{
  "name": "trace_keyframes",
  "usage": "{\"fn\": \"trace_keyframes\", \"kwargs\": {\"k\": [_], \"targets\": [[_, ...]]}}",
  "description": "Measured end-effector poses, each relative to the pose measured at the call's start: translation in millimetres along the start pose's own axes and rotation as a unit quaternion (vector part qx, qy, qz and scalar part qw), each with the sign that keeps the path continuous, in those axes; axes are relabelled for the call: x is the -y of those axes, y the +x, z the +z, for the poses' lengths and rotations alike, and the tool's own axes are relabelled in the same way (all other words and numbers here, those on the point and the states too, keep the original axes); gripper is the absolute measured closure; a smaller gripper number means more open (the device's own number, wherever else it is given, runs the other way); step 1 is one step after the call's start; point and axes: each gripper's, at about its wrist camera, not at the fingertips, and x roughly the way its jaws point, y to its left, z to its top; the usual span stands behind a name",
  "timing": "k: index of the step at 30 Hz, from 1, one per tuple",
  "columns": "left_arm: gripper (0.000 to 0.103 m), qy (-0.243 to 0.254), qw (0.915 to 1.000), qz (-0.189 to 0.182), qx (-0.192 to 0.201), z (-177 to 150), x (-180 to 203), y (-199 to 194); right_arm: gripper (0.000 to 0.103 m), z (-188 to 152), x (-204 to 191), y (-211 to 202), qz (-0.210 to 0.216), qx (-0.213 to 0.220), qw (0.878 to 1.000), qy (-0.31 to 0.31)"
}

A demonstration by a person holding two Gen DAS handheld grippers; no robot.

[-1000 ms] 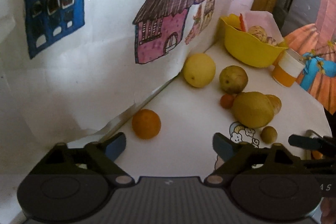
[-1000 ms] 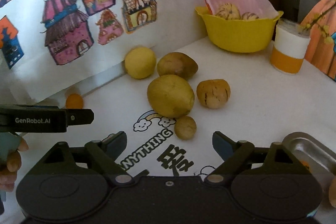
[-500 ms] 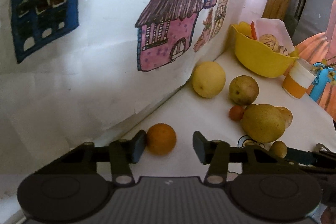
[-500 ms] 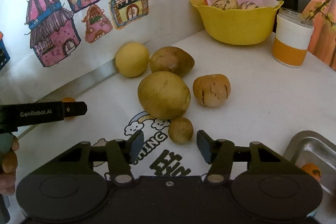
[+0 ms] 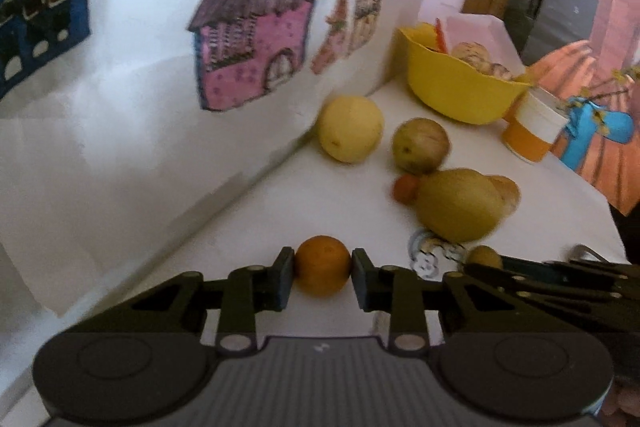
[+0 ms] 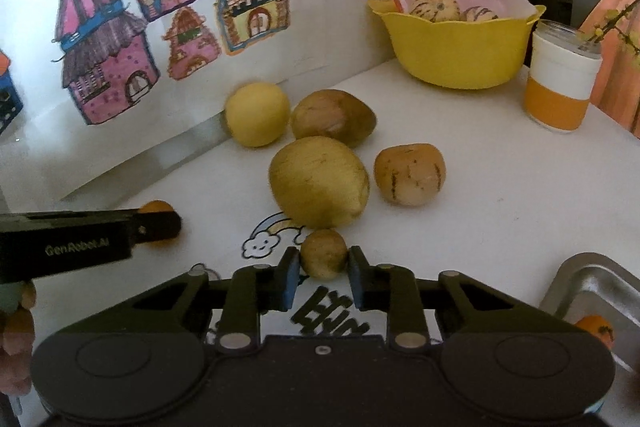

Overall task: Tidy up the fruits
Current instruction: 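Grasp the second small orange with the left tool while the right tool grasps the small round fruit, then carry both fruits to the metal tray and open both tools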

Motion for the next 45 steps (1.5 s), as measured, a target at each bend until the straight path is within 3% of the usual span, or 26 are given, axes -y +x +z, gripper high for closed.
{"fn": "trace_keyframes", "kwargs": {"k": [10,17,31,40,45], "targets": [[0.070,0.022,0.9982,-0.050,-0.026,-14,24,-12,0.075,-15,-4,-30,0.024,0.006,1.000,0.004],[0.070,0.040,0.9964,-0.072,-0.021,-22,50,-28,0.075,-32,7,-75,0.012,0.037,0.999,0.017],[0.070,0.100,0.9855,-0.134,-0.030,-48,148,-39,0.075,-90,69,-167,-0.065,0.081,0.992,0.066],[0.070,0.160,0.9749,-0.154,-0.021,-59,196,-26,0.075,-114,112,-173,-0.118,0.097,0.985,0.083],[0.070,0.185,0.9707,-0.152,-0.023,-60,212,-12,0.075,-120,126,-163,-0.126,0.098,0.984,0.085]]}}
